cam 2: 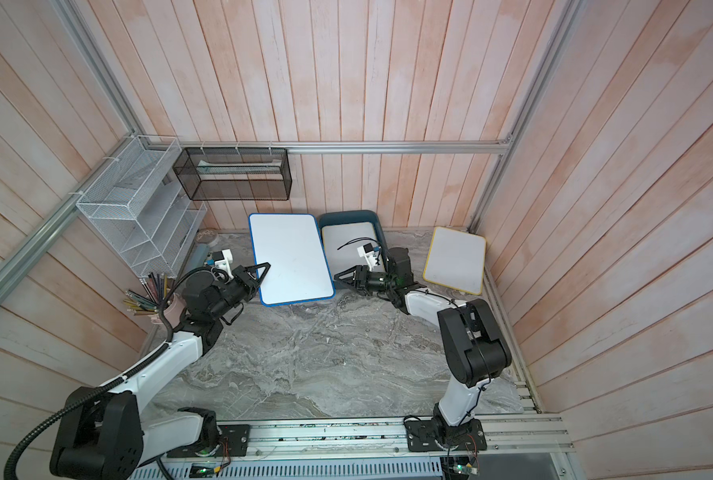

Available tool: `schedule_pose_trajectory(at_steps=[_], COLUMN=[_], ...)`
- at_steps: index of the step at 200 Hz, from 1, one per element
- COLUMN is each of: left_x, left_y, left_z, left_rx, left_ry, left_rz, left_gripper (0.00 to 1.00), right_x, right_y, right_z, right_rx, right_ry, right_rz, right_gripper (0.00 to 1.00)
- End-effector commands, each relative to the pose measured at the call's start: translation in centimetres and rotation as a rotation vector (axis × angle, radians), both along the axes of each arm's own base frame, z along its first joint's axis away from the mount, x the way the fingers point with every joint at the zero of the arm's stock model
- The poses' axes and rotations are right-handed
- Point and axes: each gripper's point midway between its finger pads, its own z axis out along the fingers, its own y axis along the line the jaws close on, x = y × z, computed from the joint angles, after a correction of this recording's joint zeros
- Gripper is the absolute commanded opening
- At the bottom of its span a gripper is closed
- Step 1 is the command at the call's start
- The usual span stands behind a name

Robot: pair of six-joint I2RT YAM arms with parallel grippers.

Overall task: Put the whiteboard into the storage box
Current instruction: Pick up the whiteboard at the center of the board.

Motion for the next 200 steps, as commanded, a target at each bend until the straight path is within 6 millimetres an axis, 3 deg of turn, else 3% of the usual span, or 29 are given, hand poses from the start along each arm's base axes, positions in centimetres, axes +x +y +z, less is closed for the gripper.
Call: schedule_pose_trajectory(at_steps=[1, 74, 146, 200], left_x=[0.7, 2.8, 3.8, 4.6], left_y=[-0.9, -3.6, -4.1, -6.1], left_z=[5.2, 5.0, 5.1, 4.8], left_rx=[-0.072, -0.185, -0.215, -0.231], left_ry=[-0.183, -0.187, -0.192, -0.184], left_rz=[-0.007, -0.084, -0.075, -0.110], left_gripper=[0.00, 0.00, 0.00, 0.00], right_x=[0.4, 0.5, 1.3, 0.8], right_y=[-0.4, -2.1, -6.1, -4.2], right_z=[2.4, 2.3, 0.9, 2.6], right_rx=[0.021, 0.013, -0.011, 0.075], right_ry=[-0.054, -0.050, -0.033, -0.053], right_rz=[-0.003, -0.034, -0.158, -0.098], right_gripper=[0.51, 0.44, 0.42, 0.41])
